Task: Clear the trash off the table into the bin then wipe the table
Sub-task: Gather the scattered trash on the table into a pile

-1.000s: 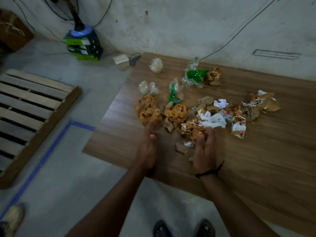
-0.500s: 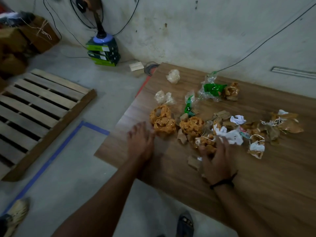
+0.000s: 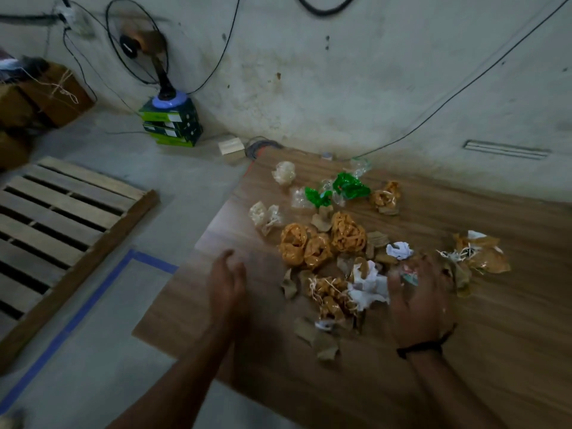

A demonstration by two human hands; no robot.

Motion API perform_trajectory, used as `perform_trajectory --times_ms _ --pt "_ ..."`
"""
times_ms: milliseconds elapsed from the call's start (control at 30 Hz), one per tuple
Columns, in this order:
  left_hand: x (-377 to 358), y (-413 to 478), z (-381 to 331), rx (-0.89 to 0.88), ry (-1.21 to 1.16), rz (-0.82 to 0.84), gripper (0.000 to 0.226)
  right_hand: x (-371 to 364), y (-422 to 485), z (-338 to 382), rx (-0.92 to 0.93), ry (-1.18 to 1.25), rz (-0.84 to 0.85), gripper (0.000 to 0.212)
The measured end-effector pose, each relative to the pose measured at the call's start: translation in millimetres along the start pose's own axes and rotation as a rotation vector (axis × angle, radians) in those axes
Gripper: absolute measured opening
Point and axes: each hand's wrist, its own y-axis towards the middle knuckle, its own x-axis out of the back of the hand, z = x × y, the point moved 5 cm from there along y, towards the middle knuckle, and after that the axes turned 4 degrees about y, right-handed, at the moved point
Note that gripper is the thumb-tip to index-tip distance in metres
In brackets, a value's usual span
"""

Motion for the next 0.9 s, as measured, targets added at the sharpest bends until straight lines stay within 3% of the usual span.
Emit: perform_trajectory --times_ms 100,200,300,367,500,600,667,733,800,900 --pt "7 71 22 0.035 0.146 -0.009 0.070 1 26 -15 -0.045 -0.024 0.011 0.100" --pt "-13 97 27 0.047 0.199 0.110 0.081 -18 29 -20 -0.029 0.003 0.045 0.098" --pt "-48 66 5 -0.112 0.297 0.251 0.059 -46 16 -10 -0.005 0.042 0.120 0.091" --pt "-64 40 -12 -0.185 0.236 0.326 0.050 -62 6 0 -0.030 0.099 0.166 0.090" --pt "-67 4 -33 -0.233 -0.094 0.511 0.055 -68 6 20 -0.039 0.213 0.181 0.078" --pt "-38 30 -17 -0.115 -0.170 0.335 0.053 -48 21 20 -0.029 0.209 0.101 0.081" --pt "-16 77 2 -0.118 -0.033 0.129 0.049 -30 30 14 -0.026 0.179 0.046 0.084" --pt "-4 126 8 -0.133 0.051 0.046 0.050 -16 37 -1 -0.046 0.101 0.007 0.087" --pt "-13 157 0 -0.128 0.047 0.142 0.045 -11 40 -19 -0.063 0.022 0.006 0.086" --pt "-52 159 -15 -0.159 -0.012 0.417 0.047 -18 39 -34 -0.094 -0.005 0.028 0.075"
